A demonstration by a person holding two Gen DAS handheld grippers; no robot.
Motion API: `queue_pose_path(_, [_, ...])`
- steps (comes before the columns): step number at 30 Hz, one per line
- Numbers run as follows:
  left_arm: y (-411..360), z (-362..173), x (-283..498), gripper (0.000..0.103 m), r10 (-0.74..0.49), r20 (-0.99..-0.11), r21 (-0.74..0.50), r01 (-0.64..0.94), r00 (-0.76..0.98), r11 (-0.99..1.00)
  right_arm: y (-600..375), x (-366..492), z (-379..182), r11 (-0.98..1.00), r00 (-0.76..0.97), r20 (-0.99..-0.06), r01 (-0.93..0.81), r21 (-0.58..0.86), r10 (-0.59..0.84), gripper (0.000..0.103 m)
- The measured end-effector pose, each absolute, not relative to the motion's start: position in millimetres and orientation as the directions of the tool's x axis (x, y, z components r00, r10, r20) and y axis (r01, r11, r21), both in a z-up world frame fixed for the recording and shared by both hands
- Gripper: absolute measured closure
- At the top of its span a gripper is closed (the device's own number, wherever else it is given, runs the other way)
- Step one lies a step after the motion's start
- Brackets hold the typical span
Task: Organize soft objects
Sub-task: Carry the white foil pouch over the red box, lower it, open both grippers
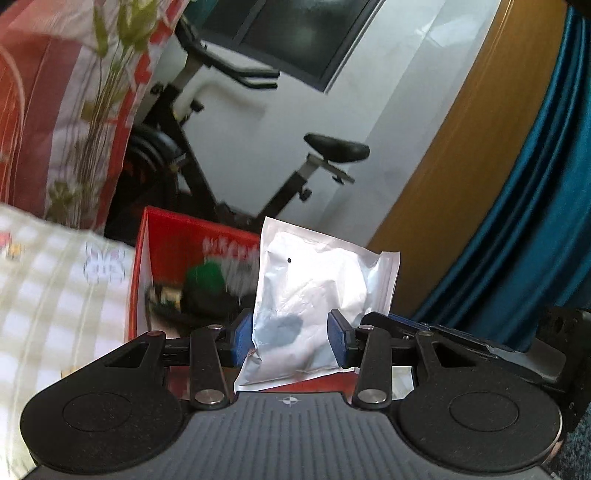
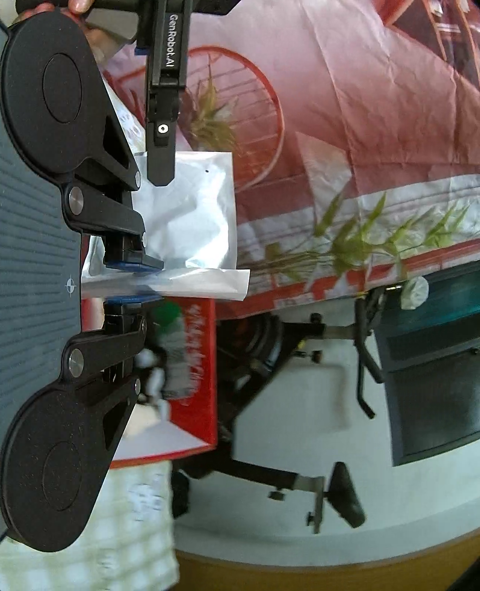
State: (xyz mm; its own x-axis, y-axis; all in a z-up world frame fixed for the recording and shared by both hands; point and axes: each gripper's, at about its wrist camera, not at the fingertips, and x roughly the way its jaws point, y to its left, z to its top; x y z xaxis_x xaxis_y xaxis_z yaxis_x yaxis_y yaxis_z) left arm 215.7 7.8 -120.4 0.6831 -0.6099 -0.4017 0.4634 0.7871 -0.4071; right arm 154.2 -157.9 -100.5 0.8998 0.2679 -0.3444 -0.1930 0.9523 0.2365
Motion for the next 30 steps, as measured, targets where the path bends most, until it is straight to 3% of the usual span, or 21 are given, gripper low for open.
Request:
queue_pose_path(6, [-6, -123, 257, 0.057, -0.568, -0.448, -0.378, 0.429, 0.691, 0.820, -158, 198, -104, 0.962, 0.892, -0.388, -0.153, 0.225, 0.233, 0.090])
queue_pose_path(12, [-22, -157, 289, 0.057, -0.530, -0.579, -0.371, 0.379, 0.619, 0.848, -165, 237, -141, 0.952, 0.803, -0.559, -0.036, 0.304, 0.209, 0.090])
queue_pose_path(18, [-42, -185, 307, 0.057, -0.488, -0.693, -0.337, 0.360, 0.530, 0.870, -170, 259, -174, 0.953, 0.733, -0.661, 0.058, 0.298, 0.161, 0.090])
queue_pose_path(27, [-44, -195, 315, 0.057, -0.455, -0.730, -0.304, 0.355, 0.510, 0.884, -161, 284, -181, 0.970, 0.667, -0.733, 0.067, 0.235, 0.131, 0.090])
queue_pose_path(30, [-45, -192, 315, 0.047, -0.458, -0.726, -0.297, 0.367, 0.513, 0.881, -160, 287, -182, 0.975, 0.660, -0.741, 0.058, 0.215, 0.125, 0.090])
